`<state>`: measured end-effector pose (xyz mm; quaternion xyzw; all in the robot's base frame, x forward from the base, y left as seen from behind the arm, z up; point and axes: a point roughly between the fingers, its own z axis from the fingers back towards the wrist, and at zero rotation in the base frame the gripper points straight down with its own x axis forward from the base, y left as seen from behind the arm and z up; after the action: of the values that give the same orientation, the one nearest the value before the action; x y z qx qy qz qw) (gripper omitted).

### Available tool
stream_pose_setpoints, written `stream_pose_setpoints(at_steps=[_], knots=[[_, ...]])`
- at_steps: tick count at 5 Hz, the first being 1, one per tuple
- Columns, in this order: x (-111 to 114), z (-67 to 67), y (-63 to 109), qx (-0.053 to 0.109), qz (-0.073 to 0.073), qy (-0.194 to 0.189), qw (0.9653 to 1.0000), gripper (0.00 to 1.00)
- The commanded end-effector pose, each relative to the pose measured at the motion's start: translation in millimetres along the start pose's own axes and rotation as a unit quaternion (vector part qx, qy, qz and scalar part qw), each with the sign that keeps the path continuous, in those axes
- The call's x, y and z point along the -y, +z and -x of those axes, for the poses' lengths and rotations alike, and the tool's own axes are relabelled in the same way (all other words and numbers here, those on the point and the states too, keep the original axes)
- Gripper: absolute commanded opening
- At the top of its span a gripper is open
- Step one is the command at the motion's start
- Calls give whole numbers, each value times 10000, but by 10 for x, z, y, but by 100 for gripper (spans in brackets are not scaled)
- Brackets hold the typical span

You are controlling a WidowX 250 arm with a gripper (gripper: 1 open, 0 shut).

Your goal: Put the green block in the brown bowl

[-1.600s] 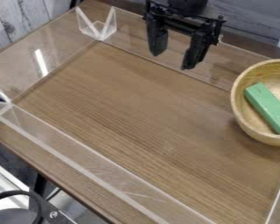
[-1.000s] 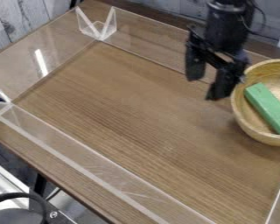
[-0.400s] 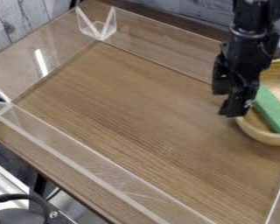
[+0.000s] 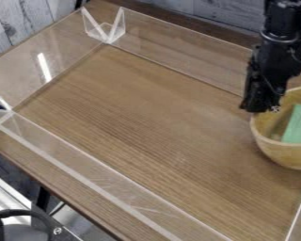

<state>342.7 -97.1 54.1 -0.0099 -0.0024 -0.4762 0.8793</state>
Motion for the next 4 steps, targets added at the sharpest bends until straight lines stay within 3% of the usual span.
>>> stream_pose_setpoints(at_steps=[1,4], knots=[[-77,-210,101,86,-231,-401,9989,0],[-1,-191,-218,123,-225,-104,9996,0]])
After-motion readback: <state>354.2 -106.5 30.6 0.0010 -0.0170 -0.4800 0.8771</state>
